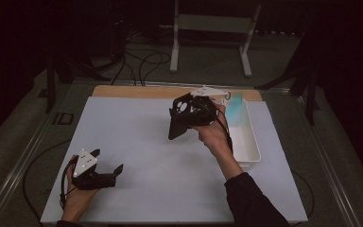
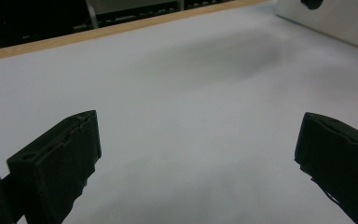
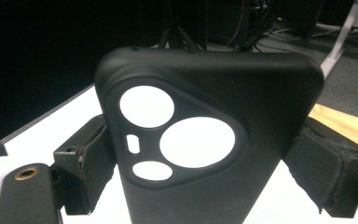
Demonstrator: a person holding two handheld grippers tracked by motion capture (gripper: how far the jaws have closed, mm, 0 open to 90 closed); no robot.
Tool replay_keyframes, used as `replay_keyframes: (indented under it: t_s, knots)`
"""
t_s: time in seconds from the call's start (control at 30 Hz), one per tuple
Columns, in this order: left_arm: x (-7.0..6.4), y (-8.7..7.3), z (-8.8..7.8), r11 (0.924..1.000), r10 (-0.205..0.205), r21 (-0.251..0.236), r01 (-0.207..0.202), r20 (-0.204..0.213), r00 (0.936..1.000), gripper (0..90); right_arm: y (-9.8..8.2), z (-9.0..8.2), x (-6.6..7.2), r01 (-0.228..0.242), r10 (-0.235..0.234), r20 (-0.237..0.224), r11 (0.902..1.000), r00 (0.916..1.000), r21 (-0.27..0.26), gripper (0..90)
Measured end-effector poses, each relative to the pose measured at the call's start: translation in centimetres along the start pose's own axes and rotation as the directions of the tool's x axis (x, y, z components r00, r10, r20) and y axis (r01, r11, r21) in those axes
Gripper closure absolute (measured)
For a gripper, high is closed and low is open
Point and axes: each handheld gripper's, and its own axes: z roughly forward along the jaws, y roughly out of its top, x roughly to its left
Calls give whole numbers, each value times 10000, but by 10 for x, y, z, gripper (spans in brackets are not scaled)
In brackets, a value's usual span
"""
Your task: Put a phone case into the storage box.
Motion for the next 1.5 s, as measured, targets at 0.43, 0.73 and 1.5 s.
replay_keyframes:
  t_s: [0.43, 0.73, 1.5]
  knots:
    - [-3, -1, 1, 10000, 53, 23, -53, -17, 10000, 7, 11, 12, -17, -146, 134, 394, 9994, 9991, 300, 144]
    - [-2, -1, 1, 10000, 20, -32, -20, -35, 10000, 6, 16, 19, -23, -118, 95, 530, 9990, 9985, 421, 145]
    - [-1, -1, 0, 9999, -90, -132, 89, -45, 9999, 7, 22, 24, -48, -377, 305, 1302, 9979, 9910, 534, 144]
